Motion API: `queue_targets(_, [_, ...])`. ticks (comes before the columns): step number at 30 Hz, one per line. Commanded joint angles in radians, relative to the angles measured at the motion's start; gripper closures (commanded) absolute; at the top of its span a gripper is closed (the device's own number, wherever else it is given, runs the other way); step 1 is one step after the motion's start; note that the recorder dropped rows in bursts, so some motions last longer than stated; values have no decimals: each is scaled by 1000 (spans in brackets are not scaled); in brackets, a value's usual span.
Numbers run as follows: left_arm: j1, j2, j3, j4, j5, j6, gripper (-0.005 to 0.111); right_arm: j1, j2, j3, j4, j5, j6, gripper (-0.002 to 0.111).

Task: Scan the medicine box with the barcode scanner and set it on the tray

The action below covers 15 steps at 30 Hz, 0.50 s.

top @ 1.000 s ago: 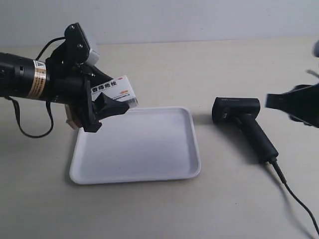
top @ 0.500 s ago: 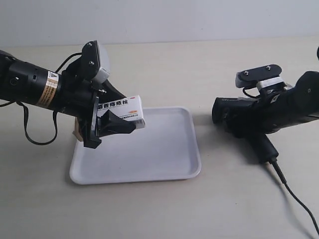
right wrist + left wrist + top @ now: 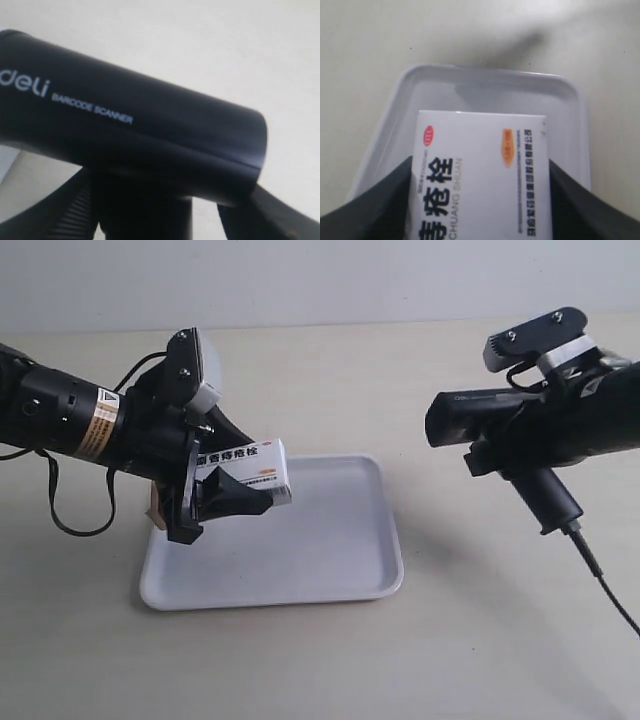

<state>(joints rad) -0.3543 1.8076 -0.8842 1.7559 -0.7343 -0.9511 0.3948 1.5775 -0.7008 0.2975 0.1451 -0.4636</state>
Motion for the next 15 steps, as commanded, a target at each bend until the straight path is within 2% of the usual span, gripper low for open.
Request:
queue_targets(1, [-5, 17, 2, -12, -6, 9, 107, -1, -136, -3, -162, 92, 28, 108])
queue_targets(4, [-5, 19, 2, -12, -60, 37, 107, -1, -126, -3, -351, 99, 197, 108])
queue_targets(6, [-5, 19, 2, -12, -112, 88, 107, -1, -101, -3, -407, 98, 260, 108])
queue_targets(15, [-5, 19, 2, -49, -110, 109, 107, 1, -105, -5, -403, 141, 279, 108])
